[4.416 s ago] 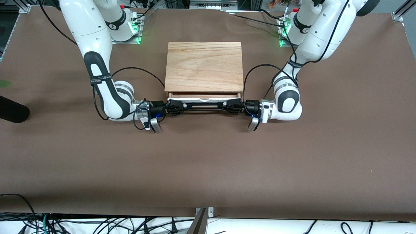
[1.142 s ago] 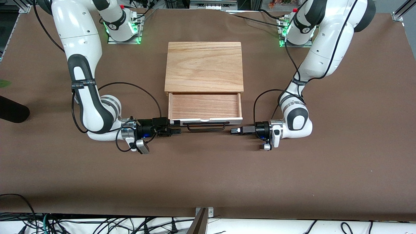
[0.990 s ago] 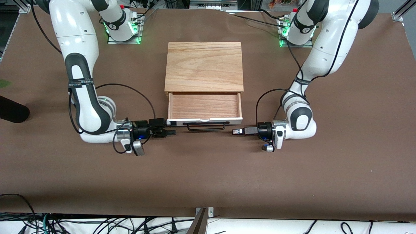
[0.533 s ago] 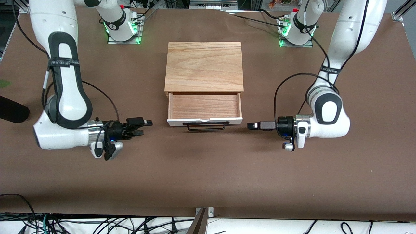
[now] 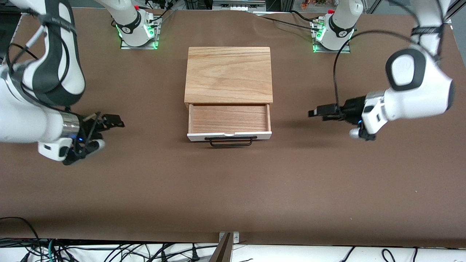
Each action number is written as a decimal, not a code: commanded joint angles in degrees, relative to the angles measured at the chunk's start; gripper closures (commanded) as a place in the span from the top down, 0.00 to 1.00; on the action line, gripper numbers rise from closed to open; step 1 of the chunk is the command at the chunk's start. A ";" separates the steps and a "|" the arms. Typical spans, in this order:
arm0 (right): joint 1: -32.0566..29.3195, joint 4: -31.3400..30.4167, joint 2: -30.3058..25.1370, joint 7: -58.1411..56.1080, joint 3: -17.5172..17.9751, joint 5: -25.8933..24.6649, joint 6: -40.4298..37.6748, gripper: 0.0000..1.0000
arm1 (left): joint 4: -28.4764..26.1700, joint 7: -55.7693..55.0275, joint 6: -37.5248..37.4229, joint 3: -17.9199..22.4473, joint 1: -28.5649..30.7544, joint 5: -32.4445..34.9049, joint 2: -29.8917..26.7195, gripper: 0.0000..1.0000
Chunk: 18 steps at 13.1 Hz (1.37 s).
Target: Pull top drawer with both arms simultaneously
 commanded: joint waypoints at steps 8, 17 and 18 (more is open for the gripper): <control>-10.42 -10.23 -16.68 22.51 12.54 -12.95 -2.43 1.00 | 5.46 -4.12 -17.27 -0.92 3.64 36.21 -13.12 1.00; -17.04 -16.84 -23.72 24.38 16.60 -14.80 3.21 1.00 | 9.60 -11.05 -18.32 -1.44 4.52 33.51 -12.33 1.00; -17.13 -16.84 -23.81 24.56 17.74 -14.88 3.21 1.00 | 9.60 -11.14 -18.50 -1.79 4.52 33.60 -11.98 1.00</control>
